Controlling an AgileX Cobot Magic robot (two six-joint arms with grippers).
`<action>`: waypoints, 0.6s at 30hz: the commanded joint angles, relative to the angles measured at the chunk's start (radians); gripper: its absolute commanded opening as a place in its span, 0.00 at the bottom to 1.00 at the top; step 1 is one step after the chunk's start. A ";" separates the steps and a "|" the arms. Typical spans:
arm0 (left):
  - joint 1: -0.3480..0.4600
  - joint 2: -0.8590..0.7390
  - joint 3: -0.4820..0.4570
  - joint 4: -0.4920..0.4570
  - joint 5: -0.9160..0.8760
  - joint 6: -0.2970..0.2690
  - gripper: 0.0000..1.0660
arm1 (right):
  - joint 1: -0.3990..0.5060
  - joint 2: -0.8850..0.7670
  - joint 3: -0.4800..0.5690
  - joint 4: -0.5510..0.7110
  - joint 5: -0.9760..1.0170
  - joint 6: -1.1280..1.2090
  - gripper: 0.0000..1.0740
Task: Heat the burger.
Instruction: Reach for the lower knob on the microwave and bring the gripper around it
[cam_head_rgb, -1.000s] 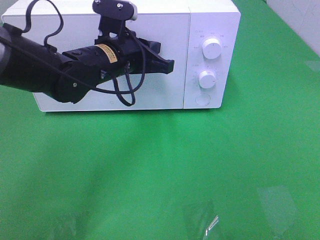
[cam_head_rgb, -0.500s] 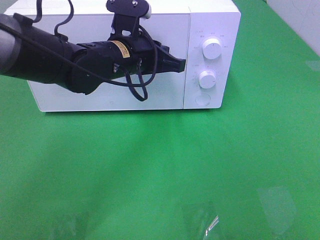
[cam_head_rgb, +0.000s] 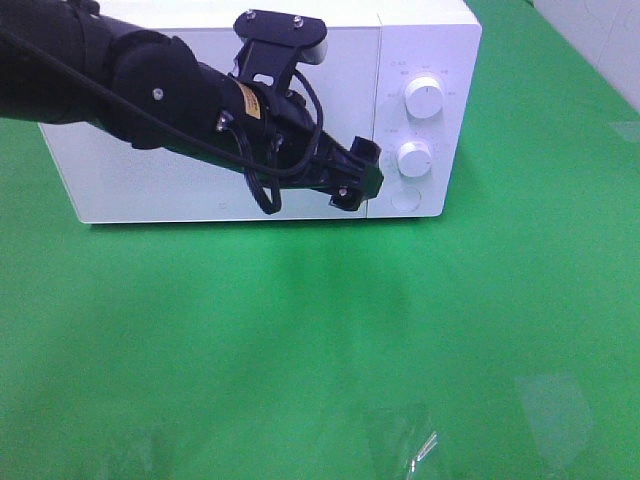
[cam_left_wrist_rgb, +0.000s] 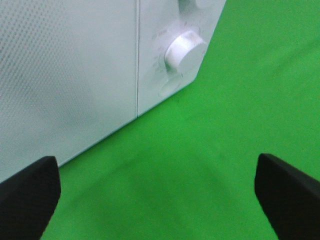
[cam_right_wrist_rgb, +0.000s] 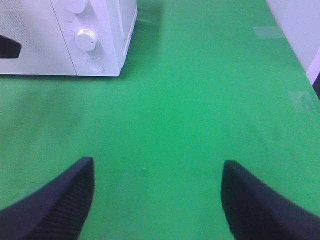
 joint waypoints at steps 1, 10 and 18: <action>-0.005 -0.024 -0.006 -0.003 0.069 -0.005 0.93 | -0.006 -0.024 0.003 0.005 -0.008 -0.004 0.66; -0.005 -0.134 -0.006 -0.003 0.407 -0.005 0.93 | -0.006 -0.024 0.003 0.005 -0.008 -0.004 0.66; 0.012 -0.202 -0.006 -0.003 0.658 -0.004 0.93 | -0.006 -0.024 0.003 0.006 -0.008 -0.004 0.66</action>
